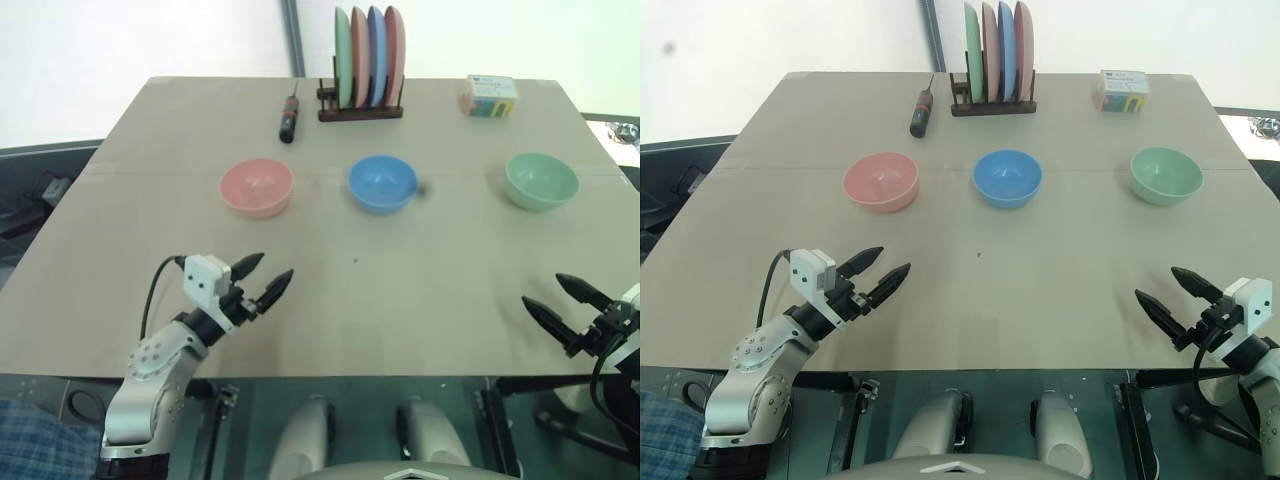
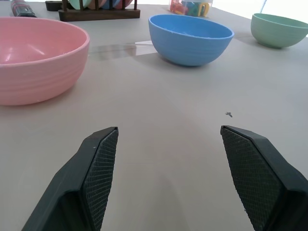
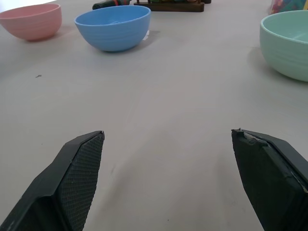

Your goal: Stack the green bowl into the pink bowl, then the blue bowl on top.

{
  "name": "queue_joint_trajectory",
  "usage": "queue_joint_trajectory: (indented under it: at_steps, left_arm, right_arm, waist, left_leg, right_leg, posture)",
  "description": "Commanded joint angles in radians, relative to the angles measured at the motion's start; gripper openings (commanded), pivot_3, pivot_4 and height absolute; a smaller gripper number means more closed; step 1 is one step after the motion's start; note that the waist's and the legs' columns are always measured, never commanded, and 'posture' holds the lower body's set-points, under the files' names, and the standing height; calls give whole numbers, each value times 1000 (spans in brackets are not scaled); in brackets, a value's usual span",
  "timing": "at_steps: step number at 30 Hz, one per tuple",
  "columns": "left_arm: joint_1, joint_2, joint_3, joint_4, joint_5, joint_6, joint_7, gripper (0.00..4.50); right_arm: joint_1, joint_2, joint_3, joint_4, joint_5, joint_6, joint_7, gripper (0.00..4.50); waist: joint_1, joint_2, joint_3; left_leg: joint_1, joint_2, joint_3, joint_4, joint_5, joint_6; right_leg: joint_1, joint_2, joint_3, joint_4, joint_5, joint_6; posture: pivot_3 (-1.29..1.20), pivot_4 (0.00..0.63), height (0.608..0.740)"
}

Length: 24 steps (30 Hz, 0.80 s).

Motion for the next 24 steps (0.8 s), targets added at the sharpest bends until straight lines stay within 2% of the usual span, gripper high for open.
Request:
queue_joint_trajectory:
  at_steps: [1,24]
  left_arm:
    - [0,-2,3,-44,-12,-23,-8,3623]
    - [-27,-20,-9,22,-1,-92,-58,3623]
  right_arm:
    - [-2,-13,-47,-30,27,-20,3,4460]
    - [-2,-12,-43,-33,18,-31,10,4460]
  waist:
    - [0,0,0]
    - [0,0,0]
  left_leg:
    - [0,0,0,0,0,0]
    - [0,0,0,0,0,0]
  right_leg:
    - [0,0,0,0,0,0]
    - [0,0,0,0,0,0]
  posture:
    - [0,150,740]
    - [0,150,740]
